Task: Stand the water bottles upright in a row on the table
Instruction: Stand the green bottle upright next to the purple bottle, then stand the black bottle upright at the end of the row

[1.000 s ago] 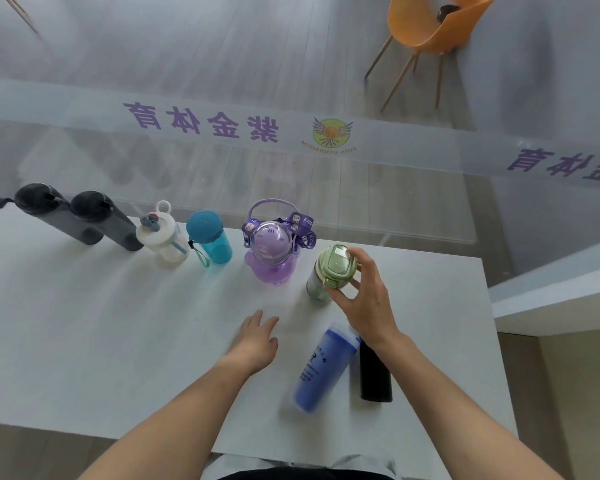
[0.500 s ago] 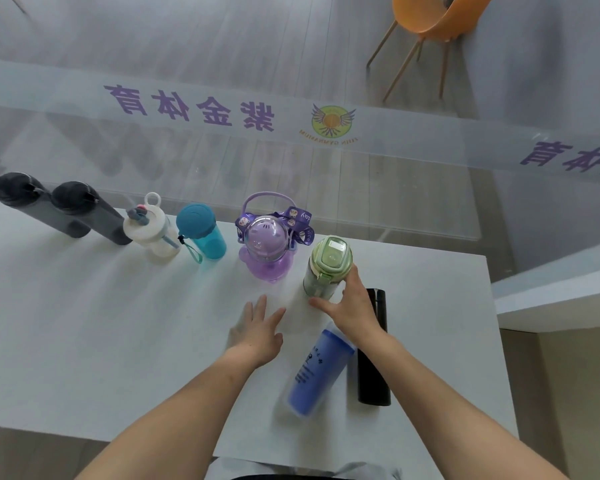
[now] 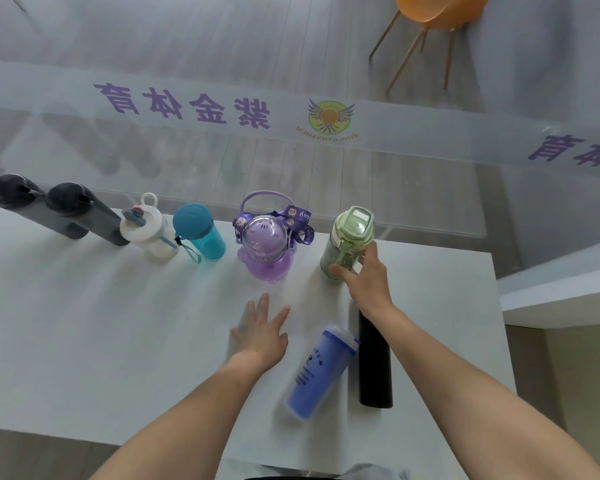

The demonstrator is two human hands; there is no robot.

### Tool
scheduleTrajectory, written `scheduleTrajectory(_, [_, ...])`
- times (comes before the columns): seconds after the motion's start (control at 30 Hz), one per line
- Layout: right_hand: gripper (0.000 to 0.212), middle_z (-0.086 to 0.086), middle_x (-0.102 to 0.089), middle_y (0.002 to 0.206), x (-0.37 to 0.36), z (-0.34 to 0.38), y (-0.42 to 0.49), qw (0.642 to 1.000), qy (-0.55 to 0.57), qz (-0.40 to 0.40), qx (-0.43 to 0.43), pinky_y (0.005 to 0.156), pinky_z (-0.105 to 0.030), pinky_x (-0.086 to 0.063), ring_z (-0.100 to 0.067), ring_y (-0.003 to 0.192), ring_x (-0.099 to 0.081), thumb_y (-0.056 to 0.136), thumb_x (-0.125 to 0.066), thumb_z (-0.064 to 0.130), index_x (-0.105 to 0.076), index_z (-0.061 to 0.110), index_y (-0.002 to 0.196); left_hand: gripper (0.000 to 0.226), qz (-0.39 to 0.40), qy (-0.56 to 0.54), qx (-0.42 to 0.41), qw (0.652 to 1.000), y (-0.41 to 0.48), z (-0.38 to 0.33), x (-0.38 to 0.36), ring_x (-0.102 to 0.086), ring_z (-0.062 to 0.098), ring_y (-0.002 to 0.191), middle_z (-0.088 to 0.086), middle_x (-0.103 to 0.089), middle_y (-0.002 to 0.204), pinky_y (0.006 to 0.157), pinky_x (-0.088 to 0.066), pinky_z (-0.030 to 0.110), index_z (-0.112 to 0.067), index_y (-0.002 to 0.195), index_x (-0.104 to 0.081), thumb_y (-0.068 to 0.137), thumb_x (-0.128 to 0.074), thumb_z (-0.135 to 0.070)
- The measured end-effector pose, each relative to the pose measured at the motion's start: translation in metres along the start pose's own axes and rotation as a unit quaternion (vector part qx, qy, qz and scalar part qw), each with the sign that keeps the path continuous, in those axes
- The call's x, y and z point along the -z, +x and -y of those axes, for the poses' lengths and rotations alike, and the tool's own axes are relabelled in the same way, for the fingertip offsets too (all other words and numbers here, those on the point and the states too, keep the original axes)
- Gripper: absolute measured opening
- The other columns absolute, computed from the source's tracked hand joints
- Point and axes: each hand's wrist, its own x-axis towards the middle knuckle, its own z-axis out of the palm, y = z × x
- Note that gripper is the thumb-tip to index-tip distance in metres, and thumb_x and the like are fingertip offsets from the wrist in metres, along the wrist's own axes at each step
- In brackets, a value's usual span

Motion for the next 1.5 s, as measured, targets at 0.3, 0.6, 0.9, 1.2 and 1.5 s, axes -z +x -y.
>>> scheduleTrajectory(0.3, [0.073,0.007,-0.058,0.120,-0.005,0.000,-0.007,1.000,0.006,-0.007,0.000,0.095,-0.030,-0.052,-0.012,0.113,-0.054,0.078,-0.089,0.016,-0.043,0.020,0.135,0.064,0.044,-0.011,-0.010,0.999,0.003,-0.003,0.001,0.017,0.026,0.152,-0.007,0.022,0.164,0.109,-0.031,0.064,-0.052,0.152,-0.005,0.097,-0.037,-0.046])
scheduleTrajectory(0.6, [0.077,0.008,-0.054,0.125,-0.007,-0.005,-0.003,1.000,-0.012,0.008,-0.006,0.102,-0.047,-0.053,-0.013,0.116,-0.052,0.077,-0.089,0.021,-0.040,0.024,0.136,0.064,0.057,-0.022,-0.013,0.998,0.006,-0.001,0.003,0.018,0.026,0.152,-0.008,0.022,0.164,0.110,-0.029,0.064,-0.052,0.152,-0.008,0.097,-0.039,-0.045])
scheduleTrajectory(0.9, [0.040,0.001,-0.059,0.123,0.051,-0.055,-0.072,0.987,-0.142,-0.042,-0.063,0.101,-0.037,-0.048,-0.022,0.119,-0.057,0.091,-0.072,0.030,-0.059,0.018,0.127,0.059,0.053,-0.056,-0.012,0.997,0.001,-0.015,0.001,0.010,0.025,0.153,-0.006,0.011,0.167,0.117,-0.026,0.055,-0.044,0.154,-0.016,0.099,-0.036,-0.040])
scheduleTrajectory(1.2, [0.072,0.004,-0.068,0.108,0.055,-0.079,-0.101,0.928,-0.219,0.109,-0.281,0.082,-0.037,-0.055,-0.020,0.093,-0.066,0.064,-0.061,0.079,-0.061,0.024,0.110,0.057,0.051,-0.050,-0.016,0.997,0.005,-0.031,-0.006,0.011,0.026,0.153,-0.007,0.014,0.166,0.116,-0.026,0.056,-0.045,0.154,-0.017,0.099,-0.034,-0.041])
scheduleTrajectory(1.5, [0.051,0.011,-0.064,0.109,0.071,-0.062,-0.083,0.980,-0.089,-0.075,-0.164,0.084,-0.036,-0.052,-0.017,0.103,-0.065,0.084,-0.072,0.057,-0.059,0.026,0.122,0.057,0.080,-0.037,-0.020,0.996,0.009,-0.038,-0.011,0.021,0.025,0.151,-0.008,0.023,0.164,0.112,-0.026,0.064,-0.047,0.154,-0.014,0.101,-0.035,-0.043])
